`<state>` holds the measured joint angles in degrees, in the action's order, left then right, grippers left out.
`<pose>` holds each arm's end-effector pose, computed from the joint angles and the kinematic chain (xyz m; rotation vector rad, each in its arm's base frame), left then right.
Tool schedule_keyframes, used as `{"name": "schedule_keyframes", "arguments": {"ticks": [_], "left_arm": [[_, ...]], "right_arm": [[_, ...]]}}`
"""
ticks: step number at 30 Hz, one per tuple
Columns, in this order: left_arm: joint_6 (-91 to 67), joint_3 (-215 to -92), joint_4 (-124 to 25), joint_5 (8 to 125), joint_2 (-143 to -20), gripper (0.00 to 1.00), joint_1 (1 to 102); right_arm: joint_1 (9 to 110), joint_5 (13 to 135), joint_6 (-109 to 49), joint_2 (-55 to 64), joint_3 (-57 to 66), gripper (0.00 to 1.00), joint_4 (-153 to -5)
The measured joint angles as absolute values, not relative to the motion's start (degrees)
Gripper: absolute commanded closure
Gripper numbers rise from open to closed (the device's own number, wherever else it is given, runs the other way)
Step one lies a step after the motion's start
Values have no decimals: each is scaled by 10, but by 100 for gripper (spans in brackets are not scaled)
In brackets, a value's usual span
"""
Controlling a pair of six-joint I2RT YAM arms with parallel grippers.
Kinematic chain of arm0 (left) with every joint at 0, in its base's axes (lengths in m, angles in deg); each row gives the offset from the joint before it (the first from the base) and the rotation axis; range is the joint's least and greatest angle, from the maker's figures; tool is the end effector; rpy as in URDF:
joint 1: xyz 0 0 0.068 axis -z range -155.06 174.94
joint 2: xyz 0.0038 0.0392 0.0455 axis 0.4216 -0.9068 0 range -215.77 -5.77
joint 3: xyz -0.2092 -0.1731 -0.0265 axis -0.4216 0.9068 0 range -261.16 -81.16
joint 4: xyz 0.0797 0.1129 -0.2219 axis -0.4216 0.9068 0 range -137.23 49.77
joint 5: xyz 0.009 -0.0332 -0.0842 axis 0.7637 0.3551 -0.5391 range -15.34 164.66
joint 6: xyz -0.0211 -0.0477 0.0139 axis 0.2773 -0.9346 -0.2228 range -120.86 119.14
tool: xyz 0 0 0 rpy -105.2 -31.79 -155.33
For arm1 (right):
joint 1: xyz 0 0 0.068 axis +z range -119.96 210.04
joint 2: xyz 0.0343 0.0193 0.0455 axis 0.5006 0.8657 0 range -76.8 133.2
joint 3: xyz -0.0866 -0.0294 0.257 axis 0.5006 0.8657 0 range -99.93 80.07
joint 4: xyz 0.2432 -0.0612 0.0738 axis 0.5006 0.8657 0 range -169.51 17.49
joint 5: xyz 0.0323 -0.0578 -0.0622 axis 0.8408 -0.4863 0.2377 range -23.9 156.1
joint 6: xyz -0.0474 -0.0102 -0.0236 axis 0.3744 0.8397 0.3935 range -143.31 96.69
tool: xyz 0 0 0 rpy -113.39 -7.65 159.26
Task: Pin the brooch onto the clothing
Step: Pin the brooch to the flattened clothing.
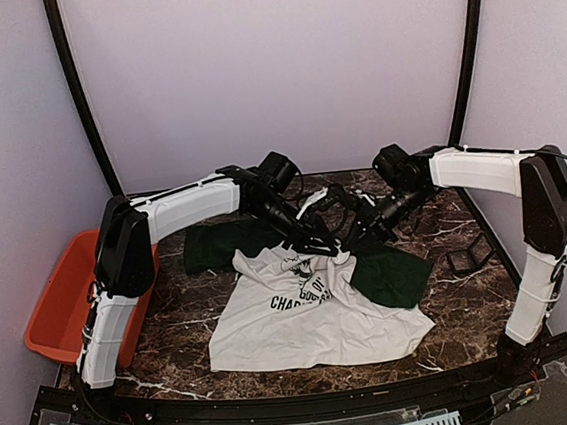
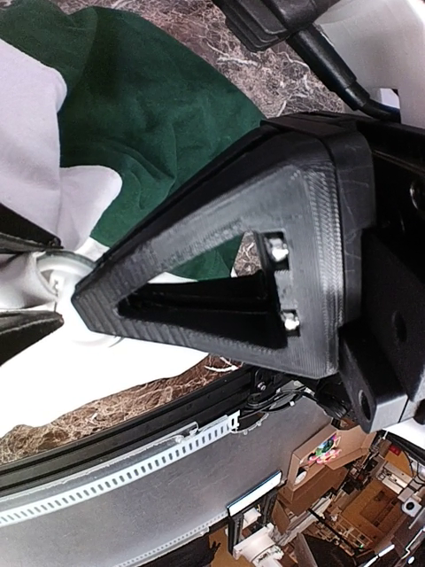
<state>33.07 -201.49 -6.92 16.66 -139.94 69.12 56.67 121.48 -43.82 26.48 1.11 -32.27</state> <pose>0.3451 -0.3775 0.2271 1.7642 1.5216 -1.3323 0.3073 0.1868 0.2347 0.3676 -2.6404 -1.4499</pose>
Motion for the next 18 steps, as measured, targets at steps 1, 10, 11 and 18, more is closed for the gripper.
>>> {"name": "schedule_keyframes", "arguments": {"ticks": [1,10,11,18], "left_arm": [[331,-2015,-69,166,-1399,76,691],[339,-2015,-66,166,-1399,73,693],[339,-2015,-65,166,-1399,74,693],[339,-2015,-67,167,-1401,81,693]], "right_arm": [[567,1215,-438,265,11,100,-323],[567,1214,-440,266,11,100,-323],[567,1215,-440,267,10,100,-323],[567,1216,-440,268,10,100,-320]]}}
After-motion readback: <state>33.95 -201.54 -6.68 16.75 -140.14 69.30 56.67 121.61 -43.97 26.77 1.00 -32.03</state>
